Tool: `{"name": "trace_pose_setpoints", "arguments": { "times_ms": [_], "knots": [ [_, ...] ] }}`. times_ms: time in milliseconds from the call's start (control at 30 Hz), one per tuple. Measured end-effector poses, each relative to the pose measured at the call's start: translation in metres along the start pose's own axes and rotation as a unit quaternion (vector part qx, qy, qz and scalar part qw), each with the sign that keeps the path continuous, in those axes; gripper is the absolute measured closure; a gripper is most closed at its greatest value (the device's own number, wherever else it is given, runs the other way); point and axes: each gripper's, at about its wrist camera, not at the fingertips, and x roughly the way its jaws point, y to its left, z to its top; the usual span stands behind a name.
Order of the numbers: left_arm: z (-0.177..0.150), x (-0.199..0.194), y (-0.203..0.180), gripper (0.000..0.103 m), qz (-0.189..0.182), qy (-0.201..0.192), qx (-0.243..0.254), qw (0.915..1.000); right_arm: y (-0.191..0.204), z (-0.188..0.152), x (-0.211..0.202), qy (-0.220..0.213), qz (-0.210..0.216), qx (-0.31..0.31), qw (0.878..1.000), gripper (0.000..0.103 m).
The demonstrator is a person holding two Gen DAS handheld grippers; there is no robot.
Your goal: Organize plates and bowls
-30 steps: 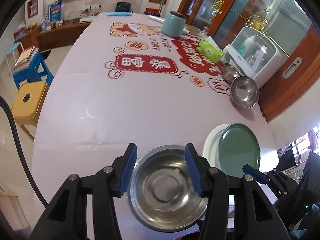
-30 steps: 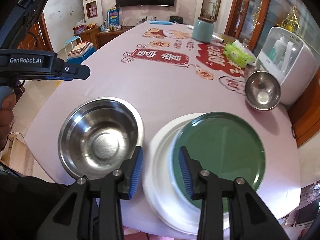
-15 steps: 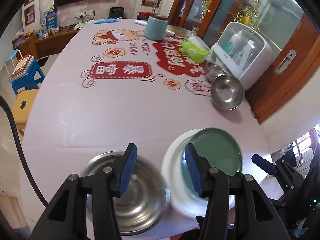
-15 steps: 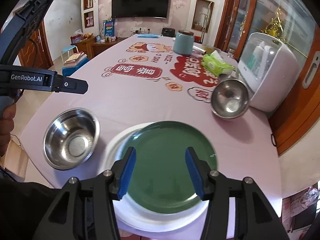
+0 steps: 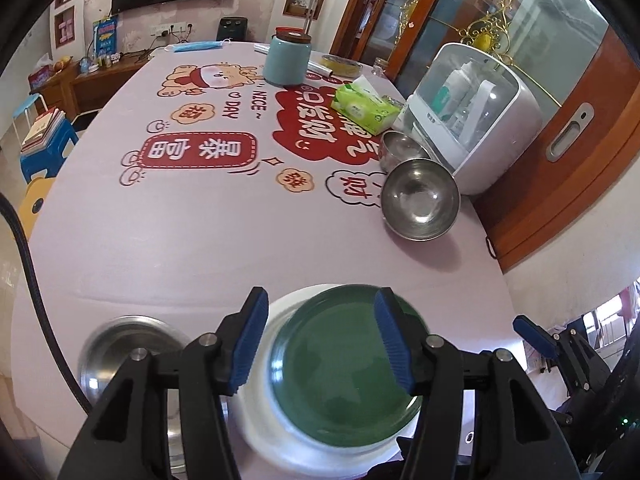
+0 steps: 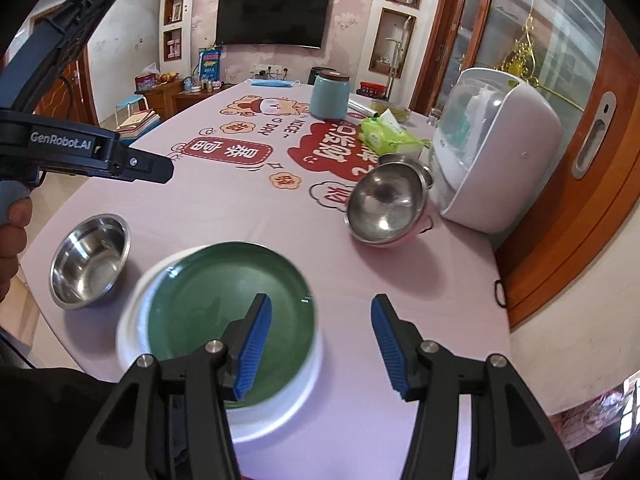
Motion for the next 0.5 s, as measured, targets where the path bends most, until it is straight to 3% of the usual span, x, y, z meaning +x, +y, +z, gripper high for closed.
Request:
{"name": "trace_pose_setpoints", "arguments": {
  "times_ms": [500],
  "knots": [
    [0.035, 0.038, -0.066, 0.038, 0.037, 0.009, 0.014, 0.9992, -0.062, 0.017, 0.015, -0.038, 0.009, -0.040, 0.998, 0.050]
  ]
}}
